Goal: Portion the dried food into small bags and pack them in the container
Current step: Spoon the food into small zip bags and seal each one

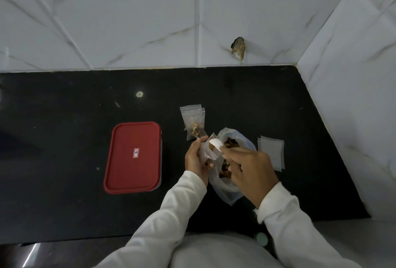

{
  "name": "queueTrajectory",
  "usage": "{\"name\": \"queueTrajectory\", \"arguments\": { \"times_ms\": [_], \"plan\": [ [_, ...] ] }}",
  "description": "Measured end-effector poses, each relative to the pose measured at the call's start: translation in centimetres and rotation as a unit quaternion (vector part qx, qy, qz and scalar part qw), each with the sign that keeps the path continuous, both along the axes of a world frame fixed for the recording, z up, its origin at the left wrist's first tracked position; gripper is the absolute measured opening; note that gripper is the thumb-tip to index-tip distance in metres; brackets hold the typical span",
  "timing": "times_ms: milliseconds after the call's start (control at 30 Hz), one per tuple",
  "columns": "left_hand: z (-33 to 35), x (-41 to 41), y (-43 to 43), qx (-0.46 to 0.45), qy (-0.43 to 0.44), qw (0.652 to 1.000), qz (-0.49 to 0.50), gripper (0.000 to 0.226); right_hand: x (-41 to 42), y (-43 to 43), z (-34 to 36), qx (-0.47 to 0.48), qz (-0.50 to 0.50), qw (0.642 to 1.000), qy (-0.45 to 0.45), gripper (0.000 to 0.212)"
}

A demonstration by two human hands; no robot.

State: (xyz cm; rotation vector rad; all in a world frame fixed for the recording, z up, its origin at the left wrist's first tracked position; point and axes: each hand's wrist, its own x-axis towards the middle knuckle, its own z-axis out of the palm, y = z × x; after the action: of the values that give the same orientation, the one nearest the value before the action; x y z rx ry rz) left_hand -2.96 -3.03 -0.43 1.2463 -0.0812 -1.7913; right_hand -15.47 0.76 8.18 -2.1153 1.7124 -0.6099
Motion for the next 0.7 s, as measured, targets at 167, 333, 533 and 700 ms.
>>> {"name": "queueTrajectory", "arguments": {
  "times_ms": [167,333,533,700],
  "plan": [
    [-0.2,-0.1,0.0,0.019,0.008,1.000,0.003,0.039,-0.1,0.3,-1.4,-0.082,0.012,0.996,0.035,0.038],
    [-0.2,0.0,-0.2,0.021,0.013,1.000,0.006,0.037,-0.7,0.7,-0.3,-0.124,-0.015,0.991,-0.057,0.019],
    [0.3,0.8,-0.4,-0.057,0.064,0.996,-0.009,0.026,-2.8,0.8,1.8,-0.143,-0.093,0.973,-0.153,0.016],
    [0.5,1.1,-0.6,-0.098,0.047,0.994,-0.031,0.025,-4.8,1.2,0.1,-0.132,-0.129,0.972,-0.148,0.013]
  ]
}}
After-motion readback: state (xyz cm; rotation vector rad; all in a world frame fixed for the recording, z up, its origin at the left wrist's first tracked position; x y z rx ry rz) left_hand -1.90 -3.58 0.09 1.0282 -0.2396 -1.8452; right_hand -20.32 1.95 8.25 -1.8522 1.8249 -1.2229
